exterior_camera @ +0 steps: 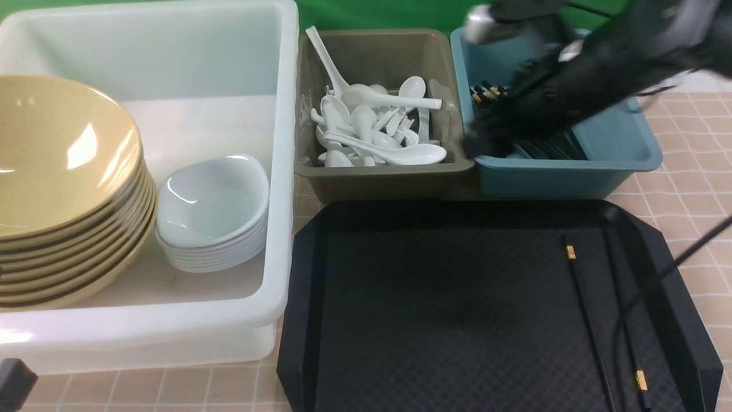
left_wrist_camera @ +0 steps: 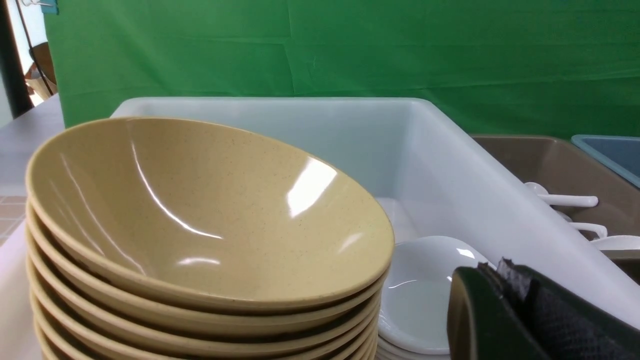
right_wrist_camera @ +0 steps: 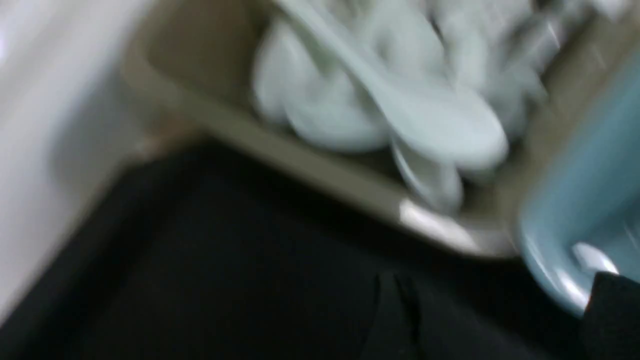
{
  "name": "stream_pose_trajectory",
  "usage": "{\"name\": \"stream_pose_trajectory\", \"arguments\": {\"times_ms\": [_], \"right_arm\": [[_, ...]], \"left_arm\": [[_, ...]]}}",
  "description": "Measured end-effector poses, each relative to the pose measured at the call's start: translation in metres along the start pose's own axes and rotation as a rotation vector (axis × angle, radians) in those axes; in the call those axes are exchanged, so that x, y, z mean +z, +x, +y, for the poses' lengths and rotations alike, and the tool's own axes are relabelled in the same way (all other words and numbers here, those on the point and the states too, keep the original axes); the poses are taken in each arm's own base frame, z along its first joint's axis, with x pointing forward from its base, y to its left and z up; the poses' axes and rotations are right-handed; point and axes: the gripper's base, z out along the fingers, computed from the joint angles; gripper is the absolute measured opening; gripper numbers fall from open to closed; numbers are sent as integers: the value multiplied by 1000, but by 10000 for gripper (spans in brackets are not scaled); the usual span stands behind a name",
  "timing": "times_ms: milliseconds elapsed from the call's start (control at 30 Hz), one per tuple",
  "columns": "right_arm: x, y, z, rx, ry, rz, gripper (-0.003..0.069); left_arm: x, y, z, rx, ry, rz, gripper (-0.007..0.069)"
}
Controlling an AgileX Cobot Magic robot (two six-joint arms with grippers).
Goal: On brown table put chopsticks spoon bowls plates into blue grey white boxes.
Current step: 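Grasp the chopsticks with the right gripper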
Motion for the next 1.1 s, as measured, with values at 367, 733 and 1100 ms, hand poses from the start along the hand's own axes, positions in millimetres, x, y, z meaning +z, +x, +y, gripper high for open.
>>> {"name": "stream_pose_trajectory", "arguments": {"times_ms": [367,733,1100], "right_arm": [[18,127,-23,173,103,290,515],[22,140,-37,193,255,295,517],[53,144,-45,266,269,304,517]], "left_arm": [[0,0,0,0,0,0,1],[0,0,0,0,0,-1,1],[0,0,0,0,0,0,1]]}}
